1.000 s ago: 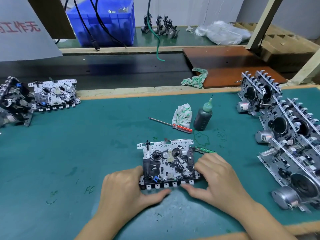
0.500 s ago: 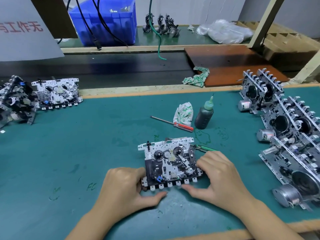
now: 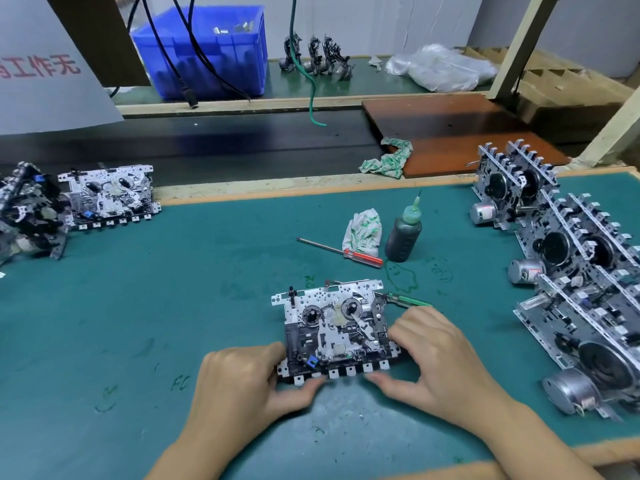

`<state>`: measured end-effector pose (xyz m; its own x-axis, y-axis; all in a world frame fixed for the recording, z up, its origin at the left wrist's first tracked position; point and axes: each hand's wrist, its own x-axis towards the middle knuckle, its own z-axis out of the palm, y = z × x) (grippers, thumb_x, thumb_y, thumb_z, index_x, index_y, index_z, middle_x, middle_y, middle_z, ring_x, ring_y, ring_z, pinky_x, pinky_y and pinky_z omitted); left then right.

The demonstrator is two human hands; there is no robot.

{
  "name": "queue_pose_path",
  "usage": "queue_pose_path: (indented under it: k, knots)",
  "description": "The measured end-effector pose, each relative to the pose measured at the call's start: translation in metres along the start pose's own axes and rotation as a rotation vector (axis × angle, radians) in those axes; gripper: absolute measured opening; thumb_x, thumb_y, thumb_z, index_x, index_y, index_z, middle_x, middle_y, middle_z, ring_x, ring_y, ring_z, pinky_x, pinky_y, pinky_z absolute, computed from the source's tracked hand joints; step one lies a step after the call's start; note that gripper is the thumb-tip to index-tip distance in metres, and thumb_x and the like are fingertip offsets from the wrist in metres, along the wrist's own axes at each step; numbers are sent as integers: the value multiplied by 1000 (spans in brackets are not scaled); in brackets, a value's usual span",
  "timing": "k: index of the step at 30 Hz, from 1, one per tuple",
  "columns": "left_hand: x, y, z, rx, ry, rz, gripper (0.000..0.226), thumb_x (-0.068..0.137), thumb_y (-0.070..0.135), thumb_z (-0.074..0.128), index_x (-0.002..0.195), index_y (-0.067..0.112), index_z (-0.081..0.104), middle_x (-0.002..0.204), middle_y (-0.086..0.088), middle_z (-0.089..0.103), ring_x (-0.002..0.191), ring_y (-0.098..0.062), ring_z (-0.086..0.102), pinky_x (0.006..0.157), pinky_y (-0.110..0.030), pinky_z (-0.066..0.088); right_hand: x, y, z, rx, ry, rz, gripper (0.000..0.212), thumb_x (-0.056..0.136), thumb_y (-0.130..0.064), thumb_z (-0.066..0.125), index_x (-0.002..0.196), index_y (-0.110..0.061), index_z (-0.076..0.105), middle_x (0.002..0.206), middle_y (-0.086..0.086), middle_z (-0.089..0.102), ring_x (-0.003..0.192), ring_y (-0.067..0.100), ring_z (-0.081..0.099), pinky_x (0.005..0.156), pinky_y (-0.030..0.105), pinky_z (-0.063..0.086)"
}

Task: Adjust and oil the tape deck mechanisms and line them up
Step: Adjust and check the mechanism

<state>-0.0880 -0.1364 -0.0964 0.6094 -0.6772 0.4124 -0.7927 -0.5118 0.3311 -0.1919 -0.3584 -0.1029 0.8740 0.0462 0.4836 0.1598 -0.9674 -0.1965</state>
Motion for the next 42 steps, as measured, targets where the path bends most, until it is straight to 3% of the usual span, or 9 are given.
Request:
queue_pose_path:
  k: [6, 9, 17, 20, 23, 28, 34, 37, 42]
  knots:
    - [2, 0, -2, -14, 16, 12, 65, 73, 72, 51, 43, 15, 35, 33, 5, 35, 29, -16, 36, 32, -17, 30, 0, 0, 0, 34, 35, 3, 50, 72, -53, 66, 57, -10, 48, 57, -1, 42, 59, 16, 34, 65, 23, 32]
    - [2, 5, -3, -23, 24, -52, 63, 58, 81, 53, 50, 25, 25, 32, 3, 34, 28, -17, 37, 33, -19, 32, -1, -4, 3, -11, 65, 37, 49, 73, -53, 62, 55, -9, 49, 55, 0, 45, 54, 21, 42, 62, 26, 34]
    - [3, 6, 0, -58, -35, -195, 60, 54, 78, 52, 40, 20, 44, 31, 0, 36, 30, -19, 36, 36, -18, 32, -1, -7, 2, 40, 39, 39, 54, 71, -59, 63, 55, -10, 47, 56, -2, 42, 55, 18, 39, 57, 30, 37]
    - [5, 1, -4, -166, -93, -164, 54, 47, 87, 51, 46, 34, 41, 32, 3, 38, 40, -20, 40, 38, -16, 26, -1, -9, 5, -45, 73, 76, 52, 74, -57, 58, 54, -10, 48, 53, -2, 44, 52, 20, 43, 55, 29, 34]
    - [5, 2, -6, -144, -130, -106, 55, 48, 87, 51, 81, 44, 42, 32, 2, 37, 37, -17, 39, 36, -22, 28, 0, -6, 5, -23, 84, 86, 50, 72, -57, 58, 57, -10, 51, 57, -2, 46, 56, 20, 45, 68, 28, 36]
    - [4, 1, -5, -121, -97, -83, 65, 53, 85, 52, 44, 26, 27, 33, 4, 36, 34, -16, 38, 36, -27, 32, 1, -5, 2, 22, 81, 100, 50, 63, -58, 65, 58, -10, 51, 60, -2, 47, 60, 20, 47, 81, 32, 39]
    - [0, -1, -5, -173, -158, -29, 66, 58, 81, 57, 44, 17, 48, 34, 10, 26, 35, -10, 34, 39, -18, 29, 1, -9, 4, -61, 91, 149, 59, 63, -66, 62, 51, -9, 50, 52, -1, 47, 57, 20, 45, 77, 30, 38]
    - [1, -1, -4, -153, -106, -80, 58, 61, 78, 55, 43, 27, 34, 33, 8, 32, 38, -12, 40, 40, -17, 27, 1, -6, 2, 9, 47, 132, 55, 69, -62, 60, 57, -9, 52, 58, -1, 49, 59, 20, 46, 70, 30, 38]
    - [4, -5, -9, -230, -154, -183, 49, 58, 76, 56, 47, 30, 43, 37, 8, 35, 41, -10, 35, 43, -13, 23, 5, -12, -7, 83, -19, 132, 58, 79, -61, 53, 57, -8, 52, 58, 1, 51, 58, 21, 49, 64, 31, 38]
